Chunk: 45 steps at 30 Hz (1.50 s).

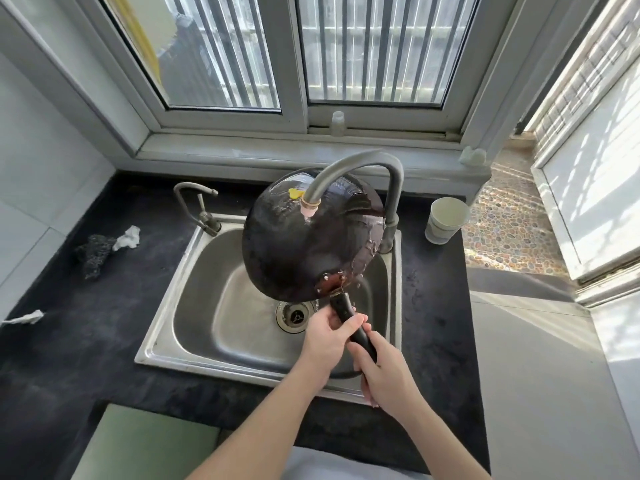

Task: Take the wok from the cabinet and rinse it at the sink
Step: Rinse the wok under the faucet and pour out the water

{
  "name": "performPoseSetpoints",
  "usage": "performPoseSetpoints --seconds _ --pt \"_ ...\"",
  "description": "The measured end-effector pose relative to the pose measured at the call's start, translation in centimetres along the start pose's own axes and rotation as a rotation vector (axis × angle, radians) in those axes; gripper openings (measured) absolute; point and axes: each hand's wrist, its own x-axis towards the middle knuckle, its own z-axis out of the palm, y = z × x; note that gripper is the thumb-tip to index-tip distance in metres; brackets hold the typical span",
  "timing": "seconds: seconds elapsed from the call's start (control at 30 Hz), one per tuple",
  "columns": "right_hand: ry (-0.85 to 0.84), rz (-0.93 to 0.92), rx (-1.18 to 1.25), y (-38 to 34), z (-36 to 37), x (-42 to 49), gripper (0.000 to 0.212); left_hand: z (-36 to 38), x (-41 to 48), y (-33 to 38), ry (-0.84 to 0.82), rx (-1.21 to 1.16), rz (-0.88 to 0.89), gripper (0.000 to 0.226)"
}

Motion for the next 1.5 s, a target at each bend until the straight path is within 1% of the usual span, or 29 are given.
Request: performPoseSetpoints --seconds 0.17,0.4,0.6,0.7,0.87,1.03,1.13,1.23,1.4,1.5 --pt "-0.03 -0.009 0.062 -0.6 0.1 0.1 0.016 -0.1 0.1 0.4 0.048 0.068 -0.001 0.013" --pt "-0.067 -0.058 0.044 -1.8 1.4 0.7 0.016 -1.6 -0.2 1.1 0.096 -0.012 0.024 0.007" --pt "-0.091 -0.118 -0.033 -2.8 2.9 1.0 0.005 -3.9 -0.2 1.3 0.113 -0.083 0.042 0.006" --pt "-0.066 -0.144 -0.14 -2.8 3.4 1.4 0.013 -4.6 0.0 1.1 0.109 -0.103 0.015 0.008" --pt "-0.032 -0.127 -0.192 -2.0 3.8 0.6 0.023 -5.0 -0.2 0.2 0.069 -0.143 -0.041 0.007" --pt "-0.01 -0.065 -0.2 -1.1 4.0 -1.4 0.019 -5.2 -1.1 -1.6 0.013 -0.118 -0.096 0.018" --pt "0.037 -0.036 -0.253 -0.5 4.8 -2.7 0.017 -5.5 -1.9 -2.3 -0.051 -0.102 -0.105 0.013" --pt "0.091 -0.025 -0.28 0.0 5.8 -4.3 0.02 -6.0 -2.9 -2.8 -0.096 -0.106 -0.116 0.008" --pt "0.162 -0.013 -0.281 0.3 7.7 -6.8 0.036 -7.1 -4.6 -3.9 -0.142 -0.097 -0.156 0.007" --pt "0.201 0.014 -0.25 0.2 9.0 -8.2 0.047 -8.0 -5.6 -4.4 -0.178 -0.047 -0.161 0.01"
